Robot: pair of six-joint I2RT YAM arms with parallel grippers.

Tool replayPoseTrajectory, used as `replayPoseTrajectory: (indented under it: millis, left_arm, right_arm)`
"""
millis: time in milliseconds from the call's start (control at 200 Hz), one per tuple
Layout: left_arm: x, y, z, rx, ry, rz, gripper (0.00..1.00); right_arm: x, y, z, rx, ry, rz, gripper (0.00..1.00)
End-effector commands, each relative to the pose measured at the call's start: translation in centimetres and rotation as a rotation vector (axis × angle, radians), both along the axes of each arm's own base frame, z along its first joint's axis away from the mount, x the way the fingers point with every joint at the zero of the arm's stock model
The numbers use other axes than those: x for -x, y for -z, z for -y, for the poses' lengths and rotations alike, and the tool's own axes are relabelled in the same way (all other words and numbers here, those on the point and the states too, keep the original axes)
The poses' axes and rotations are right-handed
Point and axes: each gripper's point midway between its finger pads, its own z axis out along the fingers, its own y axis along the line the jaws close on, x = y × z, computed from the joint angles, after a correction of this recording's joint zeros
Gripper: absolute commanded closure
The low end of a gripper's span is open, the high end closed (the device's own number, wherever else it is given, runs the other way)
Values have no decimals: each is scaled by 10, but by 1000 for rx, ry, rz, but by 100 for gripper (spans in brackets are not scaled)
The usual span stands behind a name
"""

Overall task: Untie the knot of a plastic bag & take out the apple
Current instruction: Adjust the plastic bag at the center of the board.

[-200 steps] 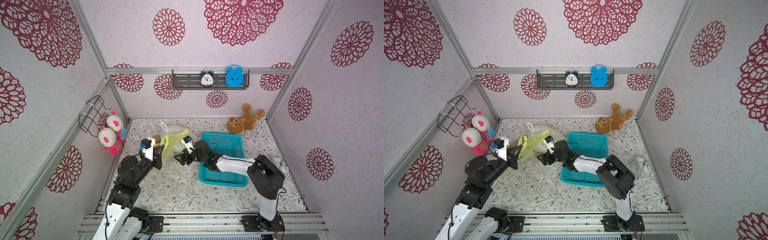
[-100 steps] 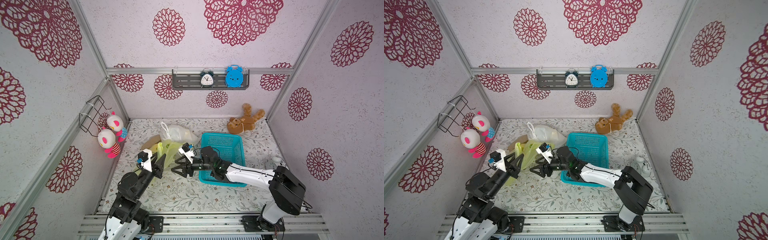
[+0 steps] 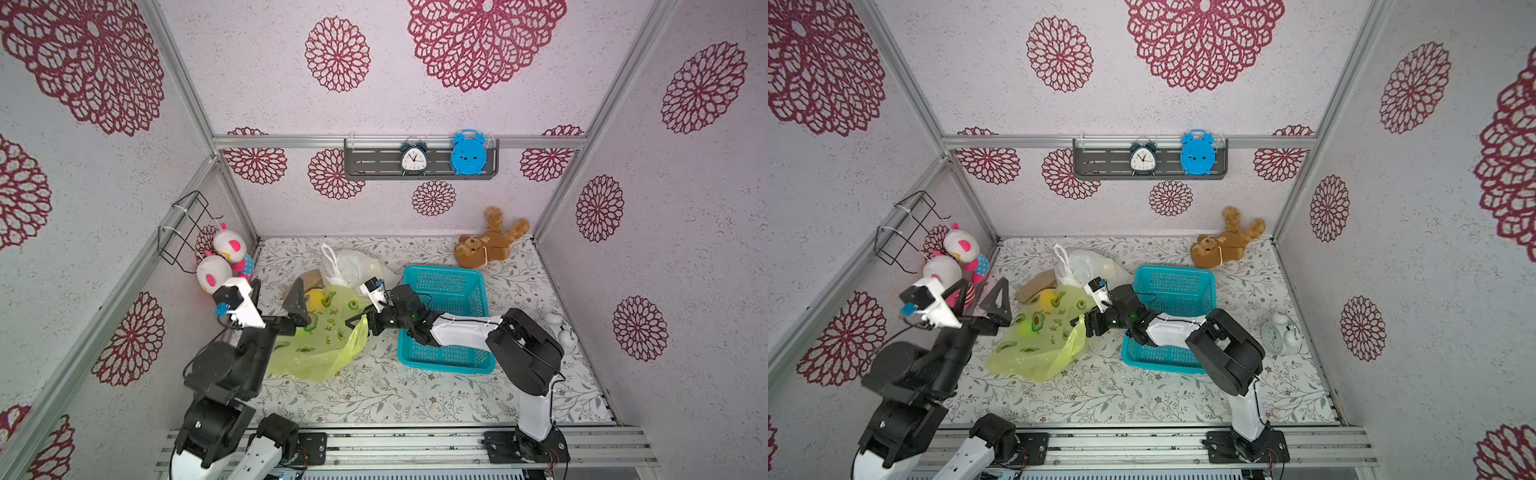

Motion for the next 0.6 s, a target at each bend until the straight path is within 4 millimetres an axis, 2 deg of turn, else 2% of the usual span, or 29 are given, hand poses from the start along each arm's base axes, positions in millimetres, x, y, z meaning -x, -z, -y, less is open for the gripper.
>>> replayPoseTrajectory:
  millis: [0, 35, 85, 145, 220, 290, 380, 455, 590]
  left_arm:
    - [-34, 87, 3, -118, -73, -375, 3]
    - [-39, 95, 8, -123, -54, -404, 3]
    - [-43, 102, 13, -112, -36, -416, 3]
    - [-43, 107, 16, -102, -25, -428, 1]
    - [-38, 115, 16, -92, -17, -462, 6]
    - [-33, 123, 24, -82, 38, -500, 12]
    - [-26, 135, 39, -51, 128, -537, 12]
    - [-19, 142, 57, -25, 236, -540, 3]
    - [-9, 145, 84, 7, 409, -484, 0]
  right_arm:
    - [0, -52, -18, -146, -28, 26, 33]
    - [0, -55, -23, -156, -39, 20, 40]
    - [-3, -56, -28, -147, -23, 7, 58]
    - [-6, -64, -29, -166, -7, 17, 76]
    - [-9, -79, -26, -198, 24, 27, 89]
    - [-8, -97, -21, -237, 44, 35, 100]
    - [-2, -119, -17, -293, 46, 46, 100]
    - [1, -131, -14, -315, 55, 54, 100]
    - [5, -146, -5, -352, 92, 41, 100]
